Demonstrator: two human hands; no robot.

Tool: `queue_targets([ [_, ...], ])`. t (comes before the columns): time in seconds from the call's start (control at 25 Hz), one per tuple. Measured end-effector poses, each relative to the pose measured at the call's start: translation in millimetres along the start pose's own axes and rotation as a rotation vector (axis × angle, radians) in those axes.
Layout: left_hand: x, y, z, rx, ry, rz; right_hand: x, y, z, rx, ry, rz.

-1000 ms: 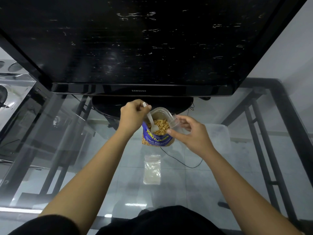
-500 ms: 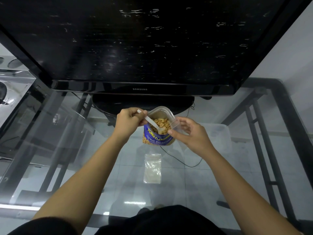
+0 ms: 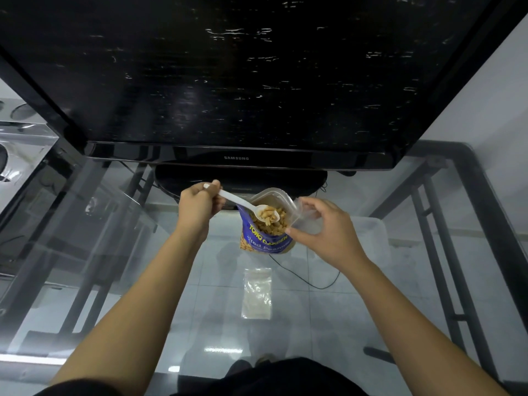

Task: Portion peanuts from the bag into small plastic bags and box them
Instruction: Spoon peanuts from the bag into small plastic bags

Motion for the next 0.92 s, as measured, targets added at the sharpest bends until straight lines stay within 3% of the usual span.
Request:
queue_targets([
  [0.2,-30,0,4,-0.01,0.041,0.105,8,11,-11,0.019,-0.037,0.138],
  [0.32,-50,10,17,0.012,0.114,-0.01,14,16,-15,-0.03,-0.036,0.071],
  [0.44,-71,24,49,0.022,0.345,-0.237,20,17,-16,-0.124,-0.016,-0.049],
  [0.56,-92,39,99,0.054,0.737,-0.489,24,19,-17,-0.215,-0.01,-0.179],
  [0.64,-104,39,118,0.027,0.906,-0.515,25,18,-18,-0.254,0.009,-0.228],
  [0.72,-112,25,108,-0.065,0.854,-0.365,23,17,-17,-0.278,0.034,-0.246],
  [0.84,-95,9,65,-0.068,0.576,-0.091,12,10,-9,-0.309,0.091,-0.297],
  [0.92,-69,19,50,-0.015,0.565,-0.334,2,7,-2,-0.307,0.137,-0.349],
])
Point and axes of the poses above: each hand's wrist, its own z-axis away from the middle knuckle, its own y-axis out of the palm, x = y × z, the point moved 6 cm from there along -z, towards the middle knuckle, and after that the axes turned 12 degrees about -y, right-handed, at the moved point
